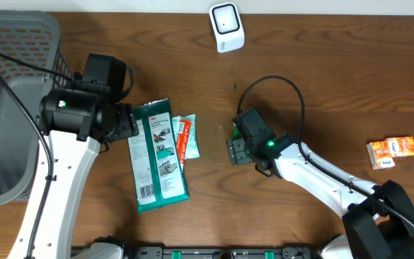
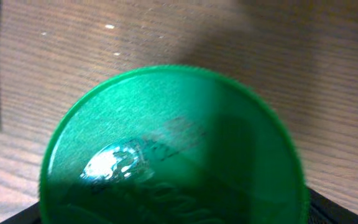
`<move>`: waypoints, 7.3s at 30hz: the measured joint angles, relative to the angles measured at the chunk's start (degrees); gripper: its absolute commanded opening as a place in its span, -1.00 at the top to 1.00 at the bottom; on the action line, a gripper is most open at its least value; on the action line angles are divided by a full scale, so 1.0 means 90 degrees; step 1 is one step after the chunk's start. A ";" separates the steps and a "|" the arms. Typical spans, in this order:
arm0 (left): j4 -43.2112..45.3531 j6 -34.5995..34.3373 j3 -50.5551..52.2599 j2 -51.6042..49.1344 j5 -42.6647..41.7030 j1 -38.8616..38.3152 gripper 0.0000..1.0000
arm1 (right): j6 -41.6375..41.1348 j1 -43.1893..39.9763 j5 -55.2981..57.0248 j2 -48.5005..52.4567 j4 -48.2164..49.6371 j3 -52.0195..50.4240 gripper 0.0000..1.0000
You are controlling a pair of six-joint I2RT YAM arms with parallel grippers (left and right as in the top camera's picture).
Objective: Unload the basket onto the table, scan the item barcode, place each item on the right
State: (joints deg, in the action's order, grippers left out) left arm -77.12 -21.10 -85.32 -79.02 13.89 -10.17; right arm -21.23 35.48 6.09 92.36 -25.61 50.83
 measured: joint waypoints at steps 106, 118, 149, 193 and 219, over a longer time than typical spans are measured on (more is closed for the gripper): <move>0.0000 0.0002 0.0000 0.0000 0.0000 0.0000 -0.75 | 0.0503 -0.0651 -0.0661 0.2861 -0.3818 0.4527 -0.95; 0.0002 0.0002 0.0000 0.0000 0.0000 0.0000 -0.75 | 0.0709 -0.1258 -0.0940 0.2788 -0.4869 0.6387 -0.65; 0.0000 0.0002 0.0000 0.0000 0.0000 0.0000 -0.75 | -0.3973 -0.1100 -0.1569 0.2681 -0.4114 0.4969 -0.21; 0.0000 0.0000 0.0000 0.0000 0.0000 0.0000 -0.75 | 0.2370 -0.1095 -0.2016 0.0855 -0.4027 0.4845 -0.81; 0.0002 0.0000 0.0000 0.0000 0.0000 0.0000 -0.75 | 0.5416 -0.0760 -0.1627 0.2506 -0.3218 0.4714 -0.99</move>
State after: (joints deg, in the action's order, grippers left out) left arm -77.10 -21.10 -85.32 -79.02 13.89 -10.17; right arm 27.51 28.64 -8.56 114.91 -54.57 93.25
